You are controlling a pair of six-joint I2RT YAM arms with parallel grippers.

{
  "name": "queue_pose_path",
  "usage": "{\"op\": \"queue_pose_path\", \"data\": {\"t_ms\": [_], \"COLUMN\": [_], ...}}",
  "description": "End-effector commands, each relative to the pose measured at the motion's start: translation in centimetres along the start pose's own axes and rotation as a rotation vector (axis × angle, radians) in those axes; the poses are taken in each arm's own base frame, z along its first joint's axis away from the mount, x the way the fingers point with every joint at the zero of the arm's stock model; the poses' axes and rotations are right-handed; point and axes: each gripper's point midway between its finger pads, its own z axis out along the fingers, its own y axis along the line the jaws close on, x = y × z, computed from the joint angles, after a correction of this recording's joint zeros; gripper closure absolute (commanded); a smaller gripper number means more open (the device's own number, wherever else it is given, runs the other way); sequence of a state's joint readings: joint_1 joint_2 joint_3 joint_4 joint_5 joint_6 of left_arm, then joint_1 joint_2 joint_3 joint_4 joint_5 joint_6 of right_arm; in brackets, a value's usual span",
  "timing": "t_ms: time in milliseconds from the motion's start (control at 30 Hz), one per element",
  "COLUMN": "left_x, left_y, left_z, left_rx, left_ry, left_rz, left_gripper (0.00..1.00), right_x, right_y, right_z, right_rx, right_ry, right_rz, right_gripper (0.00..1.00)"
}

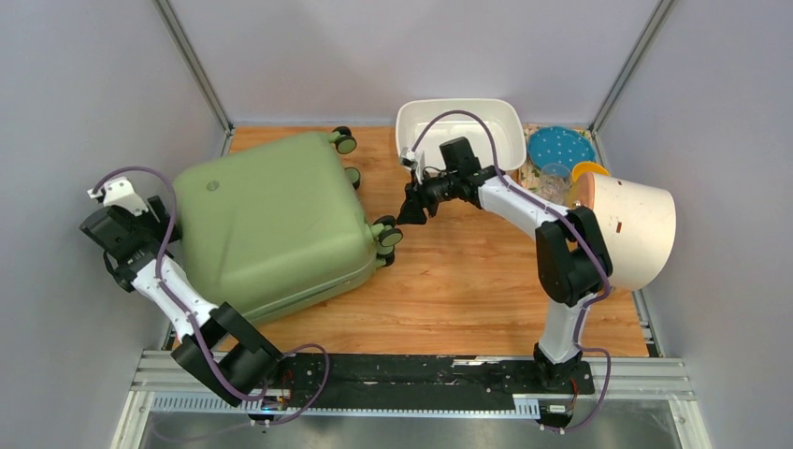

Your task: Open, take out, and arrange the luggage

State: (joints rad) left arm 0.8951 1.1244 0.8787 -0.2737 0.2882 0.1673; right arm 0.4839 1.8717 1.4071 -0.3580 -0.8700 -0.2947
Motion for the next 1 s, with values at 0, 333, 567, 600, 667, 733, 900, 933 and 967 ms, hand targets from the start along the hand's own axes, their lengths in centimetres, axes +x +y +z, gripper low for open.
{"op": "queue_pose_path", "data": {"t_ms": [0, 333, 567, 600, 667, 733, 900, 933, 967], "left_x": [15.9, 8.0, -1.6, -2.9, -6.0, -8.6, -6.6, -5.3, -4.3], "left_y": [-13.6, -16.4, -12.9, -13.0, -13.2, -14.6, -20.4, -21.3, -22.5], "left_z": [-3.8, 0.2, 1.6, 1.3, 0.4, -1.0, -5.7, -6.8, -7.6], "left_rx": [0.524, 0.531, 0.283, 0.28, 0.285, 0.355, 0.668, 0.72, 0.759], "left_ry": [0.597, 0.49, 0.292, 0.259, 0.183, 0.128, 0.186, 0.202, 0.217], "left_rz": [-0.238, 0.054, 0.127, 0.142, 0.148, 0.152, 0.21, 0.225, 0.241], "left_gripper": [0.22, 0.2, 0.19, 0.18, 0.18, 0.18, 0.18, 0.18, 0.18], "right_x": [-3.3, -3.2, -0.4, -0.4, -0.5, -1.2, -3.7, -5.0, -5.4], "right_y": [-0.2, 3.3, 9.4, 9.9, 11.1, 11.5, 12.8, 12.9, 13.1], "right_z": [-1.7, -1.9, -0.5, -0.3, 0.9, 2.0, 5.4, 5.8, 6.2], "right_rx": [-0.017, -0.143, -0.259, -0.26, -0.275, -0.264, -0.201, -0.185, -0.173], "right_ry": [-0.084, -0.071, -0.011, -0.008, -0.017, -0.032, -0.087, -0.124, -0.137], "right_rz": [-0.188, -0.313, -0.281, -0.27, -0.283, -0.275, -0.266, -0.246, -0.238], "right_gripper": [0.49, 0.5, 0.51, 0.51, 0.5, 0.5, 0.5, 0.5, 0.5]}}
